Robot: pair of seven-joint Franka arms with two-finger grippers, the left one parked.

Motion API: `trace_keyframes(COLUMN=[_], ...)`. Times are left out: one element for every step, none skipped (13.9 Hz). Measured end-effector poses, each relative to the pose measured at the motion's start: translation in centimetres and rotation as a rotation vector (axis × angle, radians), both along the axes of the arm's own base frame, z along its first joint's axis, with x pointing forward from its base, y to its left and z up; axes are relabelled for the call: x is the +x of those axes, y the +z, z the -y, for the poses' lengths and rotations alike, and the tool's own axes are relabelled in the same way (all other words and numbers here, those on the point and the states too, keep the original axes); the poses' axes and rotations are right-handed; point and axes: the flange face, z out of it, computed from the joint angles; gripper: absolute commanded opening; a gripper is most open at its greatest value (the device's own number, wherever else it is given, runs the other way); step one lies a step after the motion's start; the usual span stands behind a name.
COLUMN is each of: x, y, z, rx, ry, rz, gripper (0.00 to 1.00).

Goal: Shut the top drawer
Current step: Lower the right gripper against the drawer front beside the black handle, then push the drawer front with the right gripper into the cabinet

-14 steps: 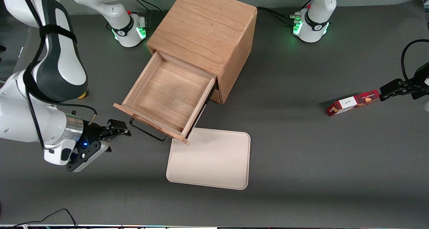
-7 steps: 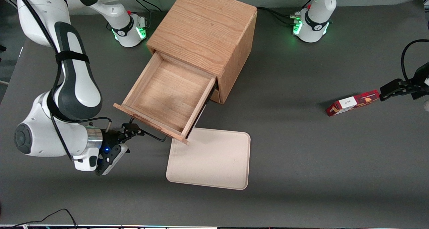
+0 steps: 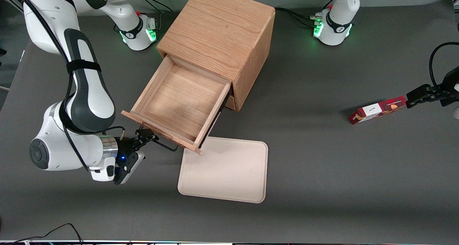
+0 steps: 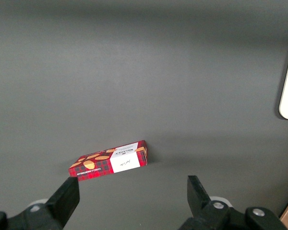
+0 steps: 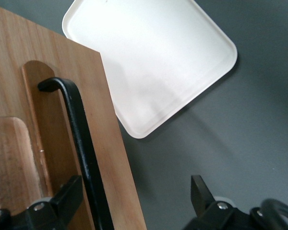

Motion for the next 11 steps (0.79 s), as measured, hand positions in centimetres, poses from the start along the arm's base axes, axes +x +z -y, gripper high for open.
trace_keyframes(x=[-0.1,-0.2,-0.3,-0.4,-0.6,-0.8,-0.9,-1.1,-1.4,-1.6,-2.0], y=[-0.2,-0.4,-0.6,-0.8,-0.9,-0.9,-1.0,-1.0,-1.2,-1.2,-1.4], z=[-0.3,-0.6,-0.8,-1.0,-1.1,-1.3,-1.4,-1.8,-2.4,-3.0,-3.7], rx=[0.0,0.0,-0.001,-0.001,-0.001,-0.002,-0.001,0.003,0.008,0.014,0.02], ry=[0.006,0.011,0.015,0.021,0.027,0.033,0.039,0.047,0.057,0.067,0.078], rz=[-0.005,-0.008,-0.015,-0.027,-0.036,-0.048,-0.055,-0.064,-0.072,-0.078,-0.089], gripper=[1.0,1.0,1.0,1.0,1.0,1.0,1.0,1.0,1.0,1.0,1.0])
